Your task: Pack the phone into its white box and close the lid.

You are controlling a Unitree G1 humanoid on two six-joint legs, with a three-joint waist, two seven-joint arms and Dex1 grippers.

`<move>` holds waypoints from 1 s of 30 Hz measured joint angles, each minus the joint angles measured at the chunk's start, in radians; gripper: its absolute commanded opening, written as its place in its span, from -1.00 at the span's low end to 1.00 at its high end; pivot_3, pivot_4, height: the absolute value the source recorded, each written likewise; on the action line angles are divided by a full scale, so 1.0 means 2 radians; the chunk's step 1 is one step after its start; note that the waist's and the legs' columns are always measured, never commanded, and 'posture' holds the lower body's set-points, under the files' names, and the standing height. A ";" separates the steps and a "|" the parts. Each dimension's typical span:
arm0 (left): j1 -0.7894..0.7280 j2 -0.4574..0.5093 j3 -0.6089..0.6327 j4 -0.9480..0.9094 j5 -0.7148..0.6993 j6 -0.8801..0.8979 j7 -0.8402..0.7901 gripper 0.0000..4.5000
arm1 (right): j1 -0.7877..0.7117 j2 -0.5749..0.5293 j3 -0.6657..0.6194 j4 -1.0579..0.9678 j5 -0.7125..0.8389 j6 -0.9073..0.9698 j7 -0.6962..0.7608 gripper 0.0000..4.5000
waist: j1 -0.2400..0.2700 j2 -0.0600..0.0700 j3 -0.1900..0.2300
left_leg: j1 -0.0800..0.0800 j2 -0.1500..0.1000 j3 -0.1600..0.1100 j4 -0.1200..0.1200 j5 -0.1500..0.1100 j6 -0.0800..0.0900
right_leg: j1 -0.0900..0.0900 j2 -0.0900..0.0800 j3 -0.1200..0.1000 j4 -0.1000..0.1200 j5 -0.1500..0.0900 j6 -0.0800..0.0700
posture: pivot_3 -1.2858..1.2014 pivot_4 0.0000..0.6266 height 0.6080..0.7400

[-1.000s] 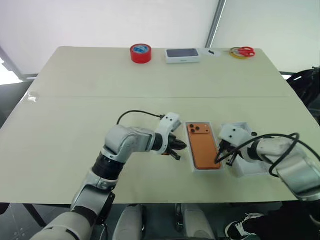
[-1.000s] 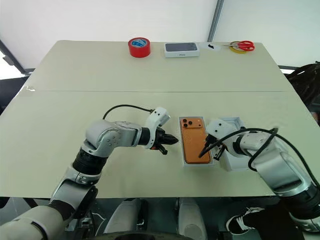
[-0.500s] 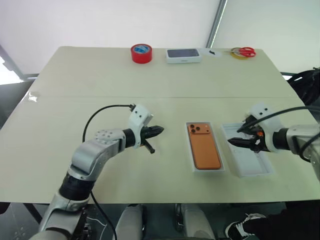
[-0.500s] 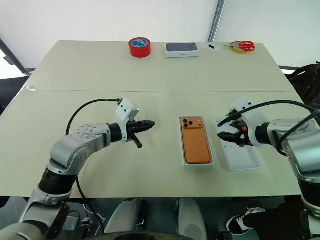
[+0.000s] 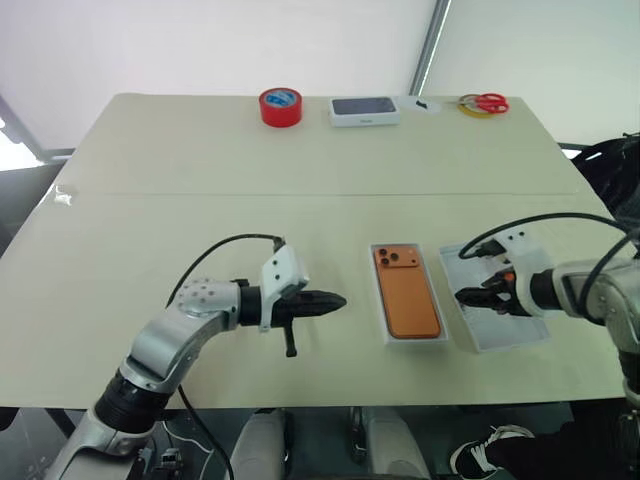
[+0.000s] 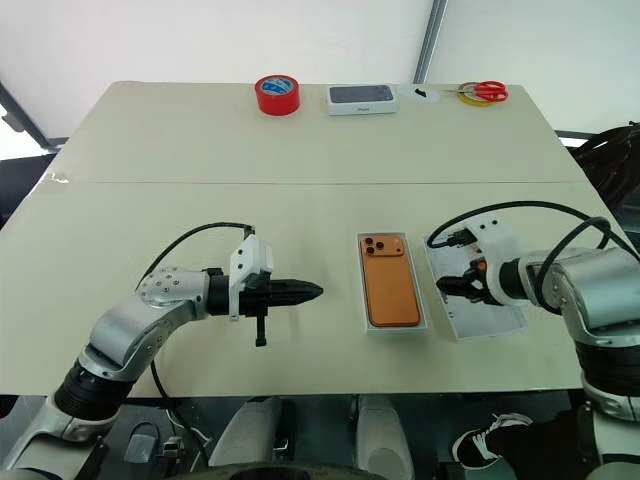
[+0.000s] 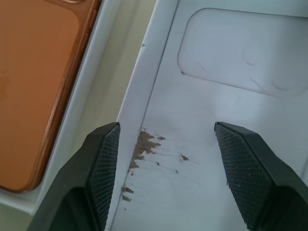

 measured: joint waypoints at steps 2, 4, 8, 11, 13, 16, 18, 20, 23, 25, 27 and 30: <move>0.000 -0.001 0.000 0.001 0.003 -0.005 0.000 -1.00 | -0.001 0.001 0.000 0.001 0.011 0.000 -0.017 0.45 | 0.000 0.000 0.000 | 0.000 0.000 0.000 0.000 0.000 0.000 | 0.000 0.000 0.000 0.000 0.000 0.000 | 0.03 -0.52 1.00; 0.000 -0.003 0.000 0.002 0.008 -0.007 0.002 -1.00 | -0.002 0.001 0.000 0.003 0.026 0.000 -0.034 0.45 | -0.001 0.000 0.000 | 0.000 0.000 0.000 0.000 0.000 0.000 | 0.000 0.000 0.000 0.000 0.000 0.000 | 0.03 -0.52 1.00; 0.000 -0.010 0.000 0.003 0.011 -0.008 0.009 -1.00 | -0.010 -0.001 0.001 0.014 0.047 0.000 -0.058 0.45 | -0.001 0.000 0.000 | 0.000 0.000 0.000 0.000 0.000 0.000 | 0.000 0.000 0.000 0.000 0.000 0.000 | 0.03 -0.52 1.00; 0.007 -0.010 0.000 0.003 0.014 -0.010 0.012 -1.00 | -0.023 -0.011 0.007 0.033 0.055 0.000 -0.066 0.45 | 0.000 0.000 0.000 | 0.000 0.000 0.000 0.000 0.000 0.000 | 0.000 0.000 0.000 0.000 0.000 0.000 | 0.03 -0.52 1.00; 0.012 -0.010 0.000 0.004 0.018 -0.010 0.014 -1.00 | -0.030 -0.031 0.011 0.033 0.056 0.000 -0.063 0.45 | 0.000 0.001 0.000 | -0.001 0.000 0.000 0.000 0.000 0.000 | -0.001 0.000 0.000 0.000 0.000 0.000 | 0.03 -0.52 1.00; 0.012 -0.012 0.000 0.006 0.021 -0.012 0.017 -1.00 | -0.048 -0.049 0.009 0.036 0.061 0.000 -0.060 0.45 | 0.001 0.001 0.000 | -0.001 0.000 0.000 0.000 0.000 0.000 | -0.001 0.000 0.000 0.000 0.000 0.000 | 0.03 -0.52 1.00; 0.012 -0.013 0.000 0.009 0.022 -0.015 0.017 -1.00 | -0.053 -0.052 0.007 0.039 0.073 0.000 -0.060 0.45 | 0.001 0.001 0.000 | -0.001 0.000 0.000 0.000 0.000 0.000 | -0.001 0.000 0.000 0.000 0.000 0.000 | 0.03 -0.52 1.00; 0.012 -0.016 0.000 0.011 0.024 -0.018 0.017 -1.00 | -0.053 -0.054 0.006 0.039 0.097 0.000 -0.061 0.45 | 0.001 0.001 0.000 | -0.001 0.000 0.000 0.000 0.000 0.000 | -0.001 0.000 0.000 0.000 0.000 0.000 | 0.03 -0.52 1.00; 0.011 -0.019 0.000 0.016 0.029 -0.021 0.016 -1.00 | -0.044 -0.054 0.004 0.027 0.139 0.000 -0.076 0.45 | 0.001 0.001 0.000 | -0.001 0.000 0.000 0.000 0.000 0.000 | -0.001 0.000 0.000 0.000 0.000 0.000 | 0.03 -0.52 1.00; 0.010 -0.022 0.000 0.018 0.031 -0.022 0.016 -1.00 | -0.020 -0.048 0.000 0.012 0.166 0.000 -0.106 0.45 | 0.001 0.000 0.000 | -0.001 0.000 0.000 0.000 0.000 0.000 | -0.001 0.000 0.000 0.000 0.000 0.000 | 0.03 -0.52 1.00; 0.009 -0.023 0.000 0.019 0.032 -0.024 0.015 -1.00 | 0.001 -0.034 0.000 0.010 0.187 0.000 -0.140 0.45 | 0.001 0.001 0.000 | -0.001 0.000 0.000 0.000 0.000 0.000 | -0.001 0.000 0.001 0.000 0.000 0.000 | 0.03 -0.52 1.00; 0.010 -0.025 0.000 0.022 0.032 -0.027 0.015 -1.00 | 0.015 -0.019 -0.006 0.010 0.208 0.000 -0.184 0.45 | 0.001 0.001 0.000 | -0.001 0.000 0.001 0.000 0.000 0.000 | -0.001 0.000 0.001 0.000 0.000 0.000 | 0.03 -0.52 1.00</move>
